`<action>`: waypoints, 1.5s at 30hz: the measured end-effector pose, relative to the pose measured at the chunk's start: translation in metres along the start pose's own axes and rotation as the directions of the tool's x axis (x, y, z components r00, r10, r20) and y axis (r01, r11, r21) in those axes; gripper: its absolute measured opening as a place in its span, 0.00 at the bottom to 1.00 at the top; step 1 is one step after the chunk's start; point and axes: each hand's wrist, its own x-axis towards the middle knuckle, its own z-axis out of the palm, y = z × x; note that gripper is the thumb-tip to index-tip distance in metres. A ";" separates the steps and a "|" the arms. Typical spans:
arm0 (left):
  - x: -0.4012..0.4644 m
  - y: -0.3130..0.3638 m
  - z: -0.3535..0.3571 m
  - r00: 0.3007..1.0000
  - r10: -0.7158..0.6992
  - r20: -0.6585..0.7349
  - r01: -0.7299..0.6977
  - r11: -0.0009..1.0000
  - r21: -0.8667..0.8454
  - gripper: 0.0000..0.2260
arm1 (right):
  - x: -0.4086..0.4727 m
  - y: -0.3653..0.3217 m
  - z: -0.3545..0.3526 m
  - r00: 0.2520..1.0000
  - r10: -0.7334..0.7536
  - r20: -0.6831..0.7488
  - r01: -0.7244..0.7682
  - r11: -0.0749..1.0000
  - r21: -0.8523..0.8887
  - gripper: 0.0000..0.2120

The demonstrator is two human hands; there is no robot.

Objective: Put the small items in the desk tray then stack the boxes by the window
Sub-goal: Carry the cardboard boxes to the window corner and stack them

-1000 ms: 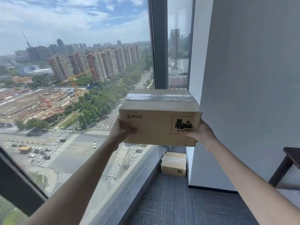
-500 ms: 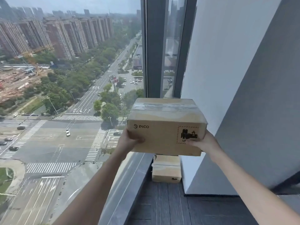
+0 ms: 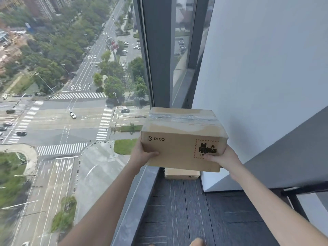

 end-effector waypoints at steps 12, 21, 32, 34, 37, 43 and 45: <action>0.159 -0.165 0.098 0.997 -0.083 0.006 0.083 0.996 -0.013 0.32 | 0.179 0.157 0.027 0.998 0.051 0.019 -0.052 0.998 0.041 0.30; 0.260 -0.345 0.161 1.000 0.010 0.011 -0.010 1.000 0.026 0.35 | 0.288 0.335 0.086 0.998 0.069 -0.005 -0.069 0.993 0.093 0.19; 0.313 -0.481 0.208 0.996 0.065 -0.068 -0.067 0.998 -0.023 0.39 | 0.376 0.448 0.126 0.997 -0.080 0.012 0.079 0.993 0.091 0.20; 0.316 -0.497 0.216 0.995 0.069 -0.069 -0.071 0.997 -0.026 0.38 | 0.381 0.462 0.128 0.993 -0.113 0.016 0.111 0.989 0.094 0.22; 0.321 -0.518 0.223 0.996 0.058 -0.067 -0.060 0.998 -0.019 0.39 | 0.382 0.479 0.136 0.991 -0.129 0.023 0.126 0.987 0.096 0.21; 0.326 -0.545 0.230 0.997 0.023 -0.077 -0.023 1.000 -0.003 0.37 | 0.389 0.499 0.145 0.996 -0.085 0.029 0.081 0.988 0.130 0.19; 0.324 -0.554 0.233 0.998 0.014 -0.067 -0.014 1.000 0.004 0.36 | 0.391 0.507 0.146 0.998 -0.064 0.023 0.060 0.991 0.121 0.16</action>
